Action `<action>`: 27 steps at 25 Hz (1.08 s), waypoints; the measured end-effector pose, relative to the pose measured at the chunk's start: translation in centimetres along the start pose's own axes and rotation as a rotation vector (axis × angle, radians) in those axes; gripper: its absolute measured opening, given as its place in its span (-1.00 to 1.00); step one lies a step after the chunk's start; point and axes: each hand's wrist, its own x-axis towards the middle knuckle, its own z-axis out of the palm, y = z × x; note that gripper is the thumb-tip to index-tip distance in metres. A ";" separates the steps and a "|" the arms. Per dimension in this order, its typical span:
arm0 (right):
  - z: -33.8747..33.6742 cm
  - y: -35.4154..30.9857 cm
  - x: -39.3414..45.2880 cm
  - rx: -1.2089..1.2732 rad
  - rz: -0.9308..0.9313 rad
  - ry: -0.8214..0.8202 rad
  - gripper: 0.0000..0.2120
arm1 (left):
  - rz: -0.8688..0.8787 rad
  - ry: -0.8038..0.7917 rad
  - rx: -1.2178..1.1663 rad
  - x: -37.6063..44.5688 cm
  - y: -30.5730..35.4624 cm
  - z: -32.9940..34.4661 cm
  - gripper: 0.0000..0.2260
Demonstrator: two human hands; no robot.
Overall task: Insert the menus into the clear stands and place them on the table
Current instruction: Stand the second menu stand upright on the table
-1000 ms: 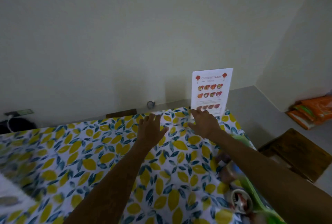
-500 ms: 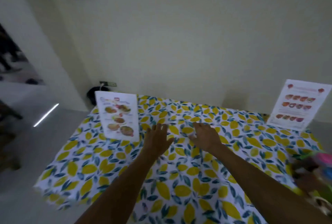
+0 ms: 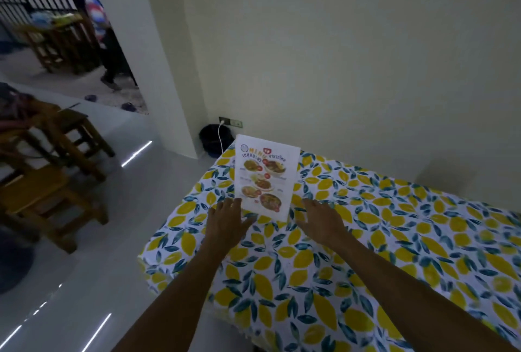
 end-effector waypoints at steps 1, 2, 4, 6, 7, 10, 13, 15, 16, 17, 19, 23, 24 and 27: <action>0.2 -0.4 1.1 0.014 0.006 0.002 -0.35 | -0.011 -0.008 -0.006 1.1 -0.9 0.1 -0.37; 0.4 -0.8 2.2 0.031 0.019 0.004 -0.36 | -0.017 -0.016 -0.007 2.4 -1.8 0.4 -0.36; 1.1 -1.1 4.7 0.088 0.053 0.022 -0.37 | -0.025 -0.017 -0.023 5.4 -3.1 0.8 -0.36; 1.7 -1.0 7.1 0.227 0.131 0.036 -0.42 | -0.037 -0.041 -0.075 8.7 -3.9 1.3 -0.36; 2.2 -0.8 8.2 0.307 0.163 0.047 -0.47 | -0.044 -0.064 -0.112 10.2 -4.3 1.7 -0.37; 3.8 -0.8 10.7 0.446 0.233 0.114 -0.79 | -0.089 -0.152 -0.269 14.8 -5.6 3.5 -0.36; 4.5 -1.7 11.8 0.519 0.216 0.207 -0.59 | -0.074 -0.179 -0.376 17.6 -5.9 4.4 -0.44; 5.0 -1.5 12.8 0.540 0.222 0.232 -0.55 | -0.046 -0.163 -0.371 19.2 -6.3 4.2 -0.60; 5.0 -1.0 13.4 0.568 0.246 0.223 -0.57 | -0.027 -0.159 -0.385 20.1 -6.5 3.9 -0.67; 4.9 -0.7 14.4 0.578 0.266 0.225 -0.60 | -0.008 -0.163 -0.413 21.2 -6.7 3.5 -0.70; 3.8 -0.5 16.7 0.596 0.284 0.240 -0.65 | 0.057 -0.118 -0.470 23.8 -7.0 2.3 -0.71; -0.3 -1.7 22.2 0.571 0.232 0.351 -0.59 | 0.106 -0.069 -0.560 30.6 -7.5 -0.7 -0.76; -1.2 -2.0 23.5 0.563 0.225 0.375 -0.59 | 0.135 -0.067 -0.558 32.5 -7.9 -0.9 -0.74; -2.6 -2.7 28.6 0.513 0.246 0.433 -0.66 | 0.180 -0.095 -0.599 38.5 -9.5 -0.9 -0.69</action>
